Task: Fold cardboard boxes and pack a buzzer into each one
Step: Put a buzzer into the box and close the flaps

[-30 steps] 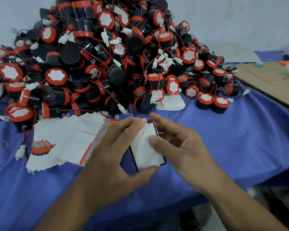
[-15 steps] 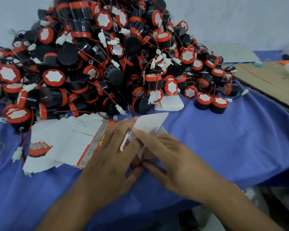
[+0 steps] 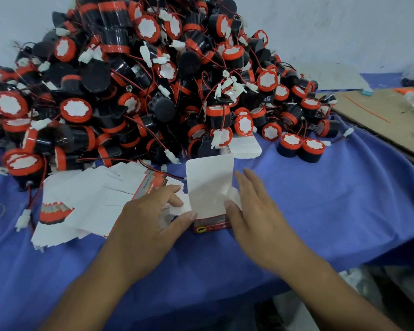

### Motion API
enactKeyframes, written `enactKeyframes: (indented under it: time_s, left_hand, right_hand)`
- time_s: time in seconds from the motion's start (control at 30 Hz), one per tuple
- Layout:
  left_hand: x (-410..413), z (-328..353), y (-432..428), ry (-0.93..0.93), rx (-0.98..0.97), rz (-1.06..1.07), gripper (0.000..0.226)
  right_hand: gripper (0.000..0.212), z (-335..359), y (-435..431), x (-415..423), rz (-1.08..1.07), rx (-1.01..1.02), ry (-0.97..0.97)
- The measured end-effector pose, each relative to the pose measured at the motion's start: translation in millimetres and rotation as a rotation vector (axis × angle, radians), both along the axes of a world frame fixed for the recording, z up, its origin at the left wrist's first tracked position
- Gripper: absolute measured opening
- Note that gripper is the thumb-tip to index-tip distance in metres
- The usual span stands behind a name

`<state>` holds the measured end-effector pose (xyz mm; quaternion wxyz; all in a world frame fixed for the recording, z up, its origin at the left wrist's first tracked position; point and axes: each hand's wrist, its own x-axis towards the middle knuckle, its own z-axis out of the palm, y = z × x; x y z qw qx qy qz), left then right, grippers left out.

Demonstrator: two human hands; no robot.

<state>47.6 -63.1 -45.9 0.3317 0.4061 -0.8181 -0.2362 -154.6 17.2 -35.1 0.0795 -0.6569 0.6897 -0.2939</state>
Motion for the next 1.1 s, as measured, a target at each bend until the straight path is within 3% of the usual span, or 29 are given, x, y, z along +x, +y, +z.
enactKeyframes:
  time_s: [0.13, 0.23, 0.4, 0.47, 0.53, 0.6, 0.67, 0.73, 0.83, 1.0, 1.1]
  left_hand:
    - [0, -7, 0, -0.139, 0.070, -0.117, 0.041]
    - [-2, -11, 1, -0.095, 0.031, -0.196, 0.032]
    - [-3, -9, 3, -0.009, 0.076, -0.151, 0.042]
    - [-4, -10, 3, -0.013, 0.064, -0.138, 0.043]
    - [-5, -11, 2, 0.001, 0.079, -0.116, 0.045]
    - [-4, -13, 2, 0.008, 0.096, -0.106, 0.050]
    - [-4, -15, 3, -0.008, 0.101, -0.114, 0.052]
    - [-2, -16, 3, -0.018, 0.099, -0.123, 0.053]
    - [0, -15, 1, -0.057, 0.088, -0.135, 0.052]
    - [1, -14, -1, -0.078, 0.088, -0.152, 0.052]
    - [2, -13, 0, -0.085, 0.058, -0.152, 0.049]
  right_hand:
    - [0.043, -6, -3, 0, 0.067, 0.073, -0.196]
    - [0.047, -7, -4, -5, 0.036, 0.176, -0.286]
    - [0.028, 1, -14, -20, 0.115, 0.266, -0.483]
    - [0.044, 8, -22, -34, 0.153, 0.307, -0.552]
    - [0.041, 18, -37, -53, 0.100, 0.227, -0.652]
    - [0.040, 21, -61, -82, -0.135, 0.024, -0.511]
    - [0.051, 17, -87, -117, -0.433, -0.036, -0.148]
    - [0.065, 8, -107, -145, -0.599, 0.123, 0.071]
    - [0.053, 0, -120, -170, -0.654, 0.343, 0.277]
    - [0.043, -4, -112, -165, -0.580, 0.168, 0.370]
    - [0.042, -3, -95, -145, -0.504, -0.103, 0.169]
